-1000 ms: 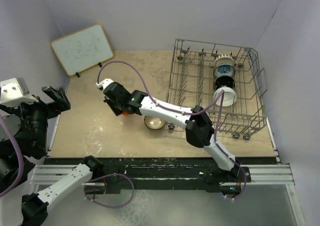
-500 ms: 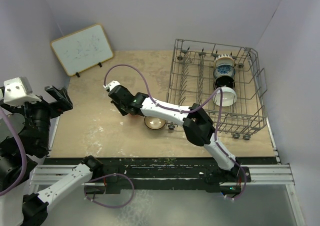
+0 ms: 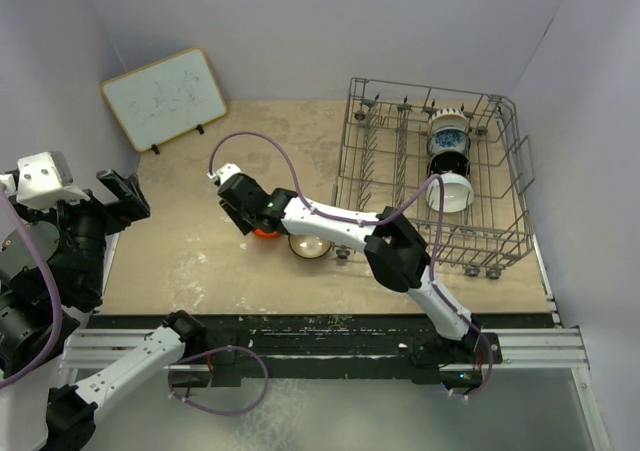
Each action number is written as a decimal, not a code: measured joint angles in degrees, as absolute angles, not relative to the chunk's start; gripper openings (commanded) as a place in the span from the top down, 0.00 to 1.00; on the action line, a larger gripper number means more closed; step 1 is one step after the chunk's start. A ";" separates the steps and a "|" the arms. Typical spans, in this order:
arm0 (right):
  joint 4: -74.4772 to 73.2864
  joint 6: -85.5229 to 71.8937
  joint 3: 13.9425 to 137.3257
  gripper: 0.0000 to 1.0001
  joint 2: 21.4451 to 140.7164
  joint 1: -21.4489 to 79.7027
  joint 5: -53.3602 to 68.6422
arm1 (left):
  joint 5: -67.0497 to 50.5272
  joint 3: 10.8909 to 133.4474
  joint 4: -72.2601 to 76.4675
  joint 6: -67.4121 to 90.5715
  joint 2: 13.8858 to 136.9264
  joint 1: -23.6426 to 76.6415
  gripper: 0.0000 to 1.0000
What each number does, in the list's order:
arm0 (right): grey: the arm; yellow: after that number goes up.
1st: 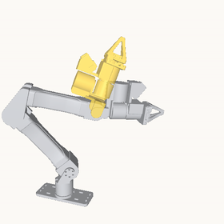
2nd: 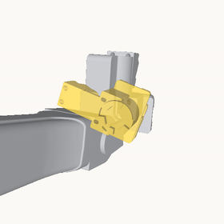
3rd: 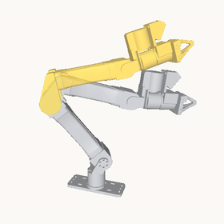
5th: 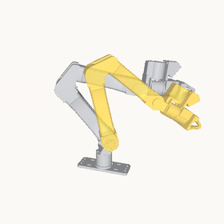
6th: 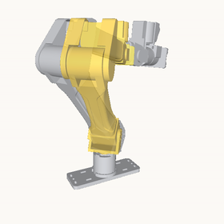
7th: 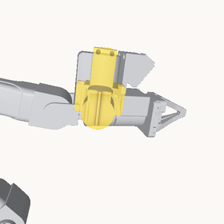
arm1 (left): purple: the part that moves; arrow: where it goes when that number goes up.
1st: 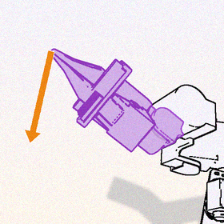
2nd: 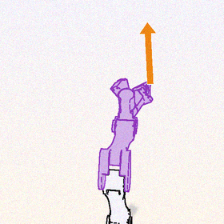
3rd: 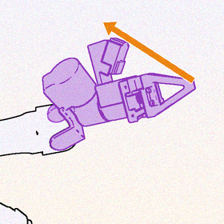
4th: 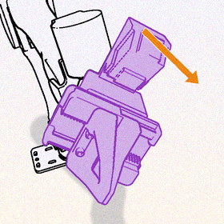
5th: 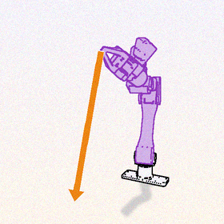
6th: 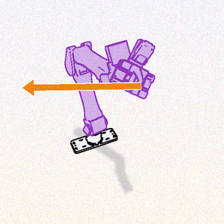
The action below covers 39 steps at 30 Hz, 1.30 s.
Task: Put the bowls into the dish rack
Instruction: Place the bowl at the center of the board, then pick up the bowl from the center of the board.
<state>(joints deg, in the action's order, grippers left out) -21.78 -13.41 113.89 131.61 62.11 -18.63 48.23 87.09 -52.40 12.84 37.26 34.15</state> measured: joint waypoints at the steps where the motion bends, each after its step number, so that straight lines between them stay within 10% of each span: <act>1: -21.63 -13.32 113.67 0.48 131.44 62.19 -18.59 | 48.25 87.07 -52.40 12.84 37.23 34.15 0.01; 39: -33.04 -11.29 109.30 0.53 125.91 49.98 -6.28 | 49.01 85.03 -52.40 12.91 37.21 34.15 0.01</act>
